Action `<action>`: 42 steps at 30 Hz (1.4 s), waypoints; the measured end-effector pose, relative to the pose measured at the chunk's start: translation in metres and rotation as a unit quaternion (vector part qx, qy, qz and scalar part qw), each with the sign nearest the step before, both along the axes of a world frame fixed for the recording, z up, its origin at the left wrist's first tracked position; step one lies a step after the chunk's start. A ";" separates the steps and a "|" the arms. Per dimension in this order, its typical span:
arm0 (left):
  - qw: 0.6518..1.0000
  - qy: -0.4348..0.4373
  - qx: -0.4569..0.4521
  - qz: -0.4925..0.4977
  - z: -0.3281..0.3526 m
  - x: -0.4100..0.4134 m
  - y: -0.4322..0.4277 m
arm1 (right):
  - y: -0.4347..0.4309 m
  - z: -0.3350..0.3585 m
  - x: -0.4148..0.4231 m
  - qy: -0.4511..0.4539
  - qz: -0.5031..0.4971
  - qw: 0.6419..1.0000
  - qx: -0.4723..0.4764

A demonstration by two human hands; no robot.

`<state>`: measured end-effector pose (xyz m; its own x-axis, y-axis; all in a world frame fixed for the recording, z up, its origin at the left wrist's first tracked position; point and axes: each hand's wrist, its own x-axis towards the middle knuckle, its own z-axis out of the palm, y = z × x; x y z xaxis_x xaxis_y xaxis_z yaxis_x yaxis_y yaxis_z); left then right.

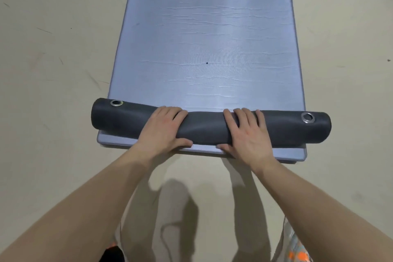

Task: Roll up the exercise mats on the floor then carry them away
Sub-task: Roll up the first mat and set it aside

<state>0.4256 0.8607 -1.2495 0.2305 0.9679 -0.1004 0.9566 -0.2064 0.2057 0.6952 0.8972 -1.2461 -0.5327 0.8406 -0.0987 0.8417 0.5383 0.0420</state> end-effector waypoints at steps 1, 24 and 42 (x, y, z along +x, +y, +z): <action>1.000 -0.001 -0.004 0.001 0.002 -0.002 0.000 | 0.008 0.002 -0.001 -0.017 0.010 1.000 -0.011; 0.962 0.084 -0.238 0.102 0.068 0.009 0.011 | 0.020 0.059 -0.006 -0.051 -0.062 0.974 -0.214; 0.992 0.107 0.002 0.073 0.017 0.015 0.006 | 0.062 0.032 -0.013 -0.057 -0.011 0.995 -0.083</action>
